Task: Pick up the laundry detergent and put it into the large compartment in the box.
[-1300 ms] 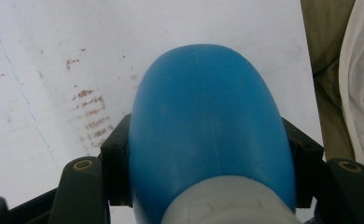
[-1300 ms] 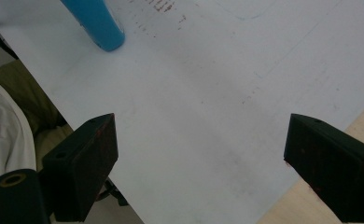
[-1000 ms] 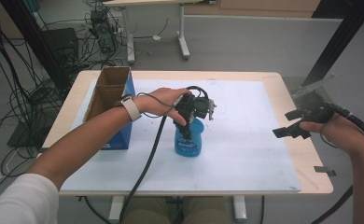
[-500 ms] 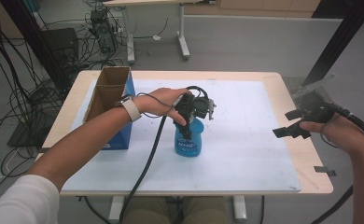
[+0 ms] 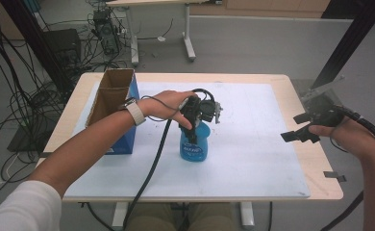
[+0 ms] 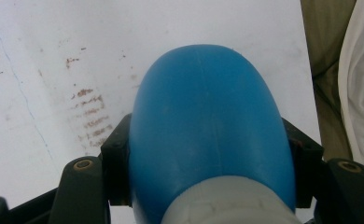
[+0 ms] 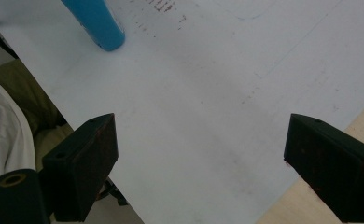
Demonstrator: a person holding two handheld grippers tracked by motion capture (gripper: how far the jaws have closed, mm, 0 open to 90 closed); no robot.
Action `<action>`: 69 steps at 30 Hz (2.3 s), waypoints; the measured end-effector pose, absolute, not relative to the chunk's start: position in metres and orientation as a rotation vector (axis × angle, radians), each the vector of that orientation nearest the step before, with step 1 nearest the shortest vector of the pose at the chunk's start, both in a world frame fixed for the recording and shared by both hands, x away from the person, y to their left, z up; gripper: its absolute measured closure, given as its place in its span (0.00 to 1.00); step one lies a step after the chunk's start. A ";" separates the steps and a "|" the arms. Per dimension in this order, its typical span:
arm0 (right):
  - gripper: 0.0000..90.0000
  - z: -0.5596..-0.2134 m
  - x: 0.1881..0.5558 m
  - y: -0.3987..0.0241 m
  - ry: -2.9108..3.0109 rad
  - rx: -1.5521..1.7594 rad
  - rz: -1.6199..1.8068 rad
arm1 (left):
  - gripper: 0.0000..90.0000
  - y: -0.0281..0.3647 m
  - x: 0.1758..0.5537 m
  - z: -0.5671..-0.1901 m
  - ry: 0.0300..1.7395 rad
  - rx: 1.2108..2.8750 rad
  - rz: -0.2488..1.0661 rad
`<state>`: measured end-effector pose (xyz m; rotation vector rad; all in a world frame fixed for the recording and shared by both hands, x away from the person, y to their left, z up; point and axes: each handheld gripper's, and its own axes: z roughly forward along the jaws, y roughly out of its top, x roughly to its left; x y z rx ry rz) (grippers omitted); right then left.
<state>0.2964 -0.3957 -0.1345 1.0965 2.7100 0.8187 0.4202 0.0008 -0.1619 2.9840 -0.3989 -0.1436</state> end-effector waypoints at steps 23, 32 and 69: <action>0.11 -0.136 0.296 -0.396 2.709 1.099 0.822 | 0.41 0.001 0.420 -0.162 -0.393 2.985 -0.144; 0.11 -0.137 0.295 -0.397 2.710 1.098 0.824 | 0.41 0.003 0.420 -0.162 -0.381 2.978 -0.142; 0.11 -0.134 0.291 -0.395 2.707 1.069 0.834 | 0.41 0.009 0.405 -0.123 -0.158 3.015 -0.078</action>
